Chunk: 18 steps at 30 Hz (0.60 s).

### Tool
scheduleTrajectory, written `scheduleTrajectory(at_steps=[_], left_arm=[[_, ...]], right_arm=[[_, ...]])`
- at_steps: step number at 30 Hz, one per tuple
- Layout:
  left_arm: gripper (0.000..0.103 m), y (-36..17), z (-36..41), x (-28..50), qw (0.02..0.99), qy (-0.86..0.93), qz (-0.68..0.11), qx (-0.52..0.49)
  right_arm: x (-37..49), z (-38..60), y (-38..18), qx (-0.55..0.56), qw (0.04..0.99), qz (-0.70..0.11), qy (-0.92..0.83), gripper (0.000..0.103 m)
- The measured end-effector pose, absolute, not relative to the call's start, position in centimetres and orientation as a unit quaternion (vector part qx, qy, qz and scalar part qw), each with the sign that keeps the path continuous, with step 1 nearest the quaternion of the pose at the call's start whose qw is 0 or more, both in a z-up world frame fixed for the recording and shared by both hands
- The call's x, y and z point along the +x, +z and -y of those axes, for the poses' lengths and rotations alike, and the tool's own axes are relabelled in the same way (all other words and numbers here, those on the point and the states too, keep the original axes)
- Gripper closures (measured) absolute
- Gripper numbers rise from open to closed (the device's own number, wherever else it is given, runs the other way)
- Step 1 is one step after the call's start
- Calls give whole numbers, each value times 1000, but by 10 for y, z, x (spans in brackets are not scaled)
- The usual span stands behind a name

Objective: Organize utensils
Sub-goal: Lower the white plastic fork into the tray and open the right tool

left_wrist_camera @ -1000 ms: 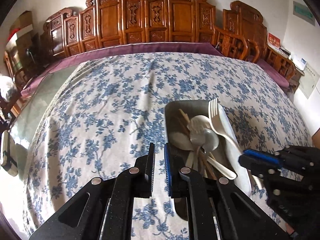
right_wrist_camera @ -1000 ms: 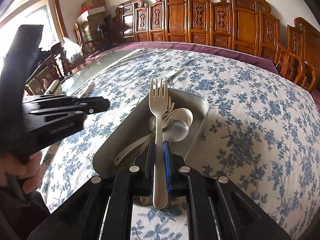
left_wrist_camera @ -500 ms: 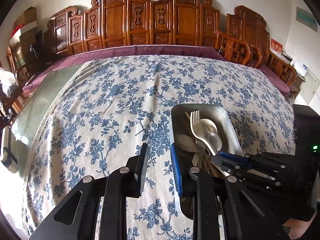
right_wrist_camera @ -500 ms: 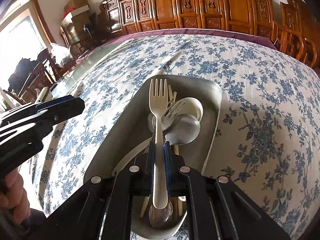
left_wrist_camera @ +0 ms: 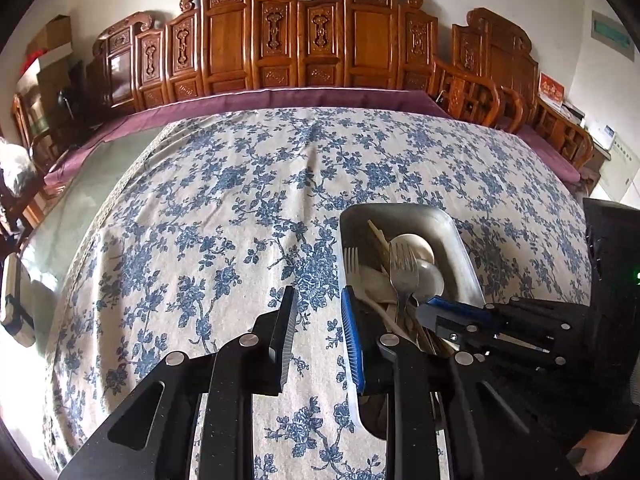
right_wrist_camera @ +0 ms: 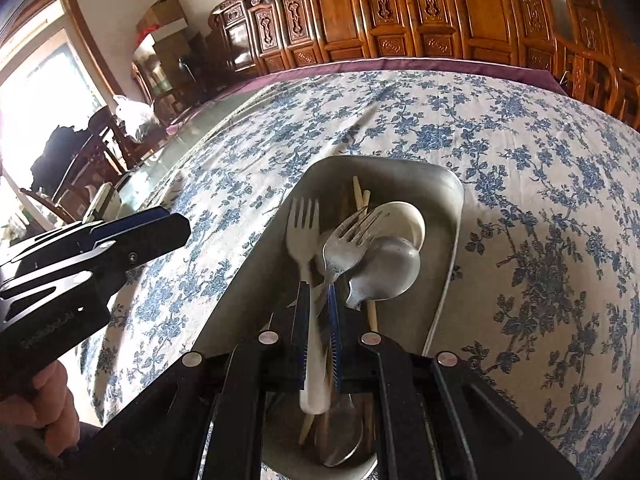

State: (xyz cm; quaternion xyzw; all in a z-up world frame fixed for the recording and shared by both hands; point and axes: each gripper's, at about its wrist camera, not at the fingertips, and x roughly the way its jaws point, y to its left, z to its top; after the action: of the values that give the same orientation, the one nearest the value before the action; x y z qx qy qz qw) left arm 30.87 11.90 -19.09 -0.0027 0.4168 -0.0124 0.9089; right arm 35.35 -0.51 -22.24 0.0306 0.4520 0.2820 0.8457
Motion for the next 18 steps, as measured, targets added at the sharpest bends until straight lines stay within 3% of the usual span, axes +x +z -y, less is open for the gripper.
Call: scheduleTrajectory(at_steps=[13,18], left_arm=[[82,-186,-99,302,912,-15,-409,12],[78,-184,-84,285,914,-17,-405,15]], right_arm=[[323,58,-192,5,881,-400,253,91],[302,89,-178,10,892,-386,235,78]])
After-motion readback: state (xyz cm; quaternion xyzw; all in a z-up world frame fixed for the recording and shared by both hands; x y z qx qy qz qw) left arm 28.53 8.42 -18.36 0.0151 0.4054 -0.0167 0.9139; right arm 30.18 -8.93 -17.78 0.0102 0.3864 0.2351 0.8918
